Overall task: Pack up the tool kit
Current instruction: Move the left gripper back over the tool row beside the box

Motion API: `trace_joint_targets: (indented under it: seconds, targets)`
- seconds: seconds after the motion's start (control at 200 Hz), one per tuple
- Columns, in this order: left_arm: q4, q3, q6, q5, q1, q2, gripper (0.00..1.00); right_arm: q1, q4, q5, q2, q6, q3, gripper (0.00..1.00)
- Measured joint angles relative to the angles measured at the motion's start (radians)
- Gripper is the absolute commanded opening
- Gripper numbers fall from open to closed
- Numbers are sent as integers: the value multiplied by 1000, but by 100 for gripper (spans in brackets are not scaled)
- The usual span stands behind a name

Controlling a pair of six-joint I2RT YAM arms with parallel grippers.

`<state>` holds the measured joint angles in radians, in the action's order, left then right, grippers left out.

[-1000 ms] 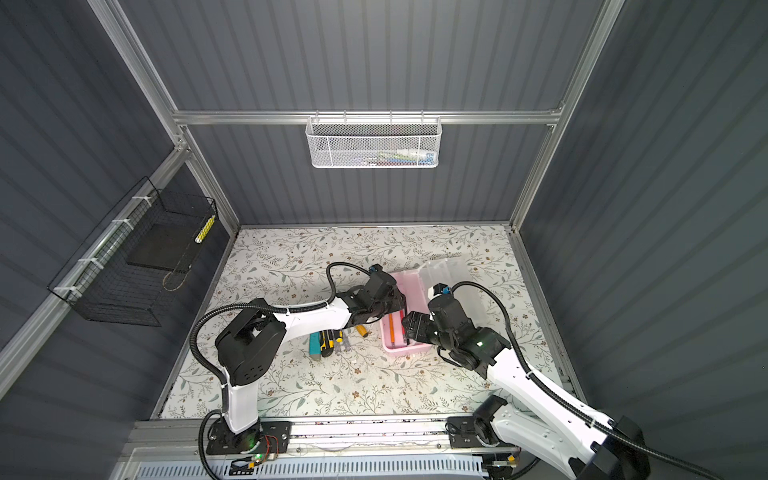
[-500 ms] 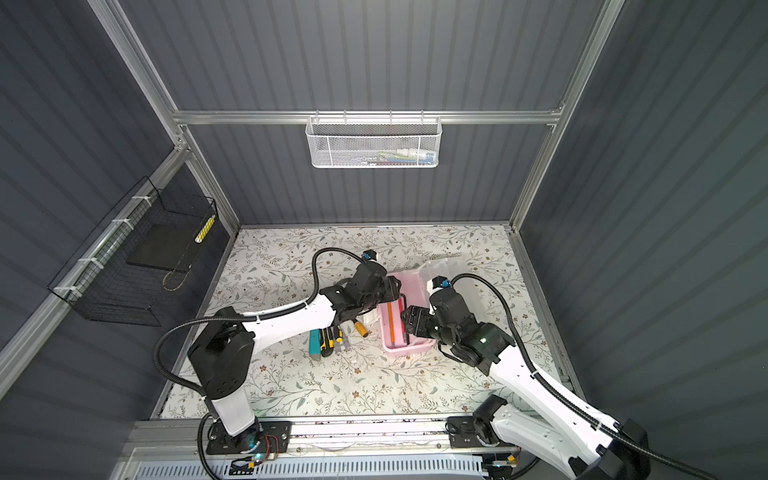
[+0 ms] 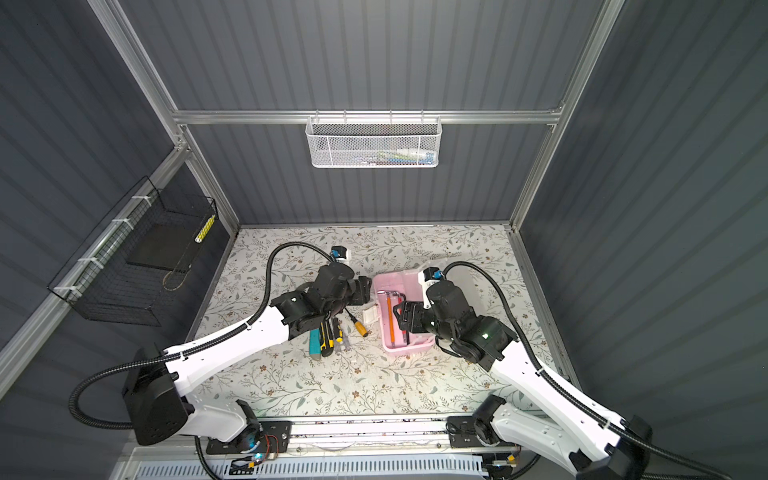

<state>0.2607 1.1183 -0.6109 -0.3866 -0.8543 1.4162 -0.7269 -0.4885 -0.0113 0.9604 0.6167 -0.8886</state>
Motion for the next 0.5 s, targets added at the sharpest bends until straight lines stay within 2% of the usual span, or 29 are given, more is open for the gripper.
trace_joint_targets:
  seconds: [0.24,0.37,0.5]
  targets:
    - [50,-189,-10,-14,126,-98,64,-112,5,-74,69,12,0,79]
    - [66,-254,-29,-31,141,-128,58,-180,18,-109,130,31,0,78]
    - [70,-287,-48,-51,145,-143,52,-197,35,-116,203,49,0,78]
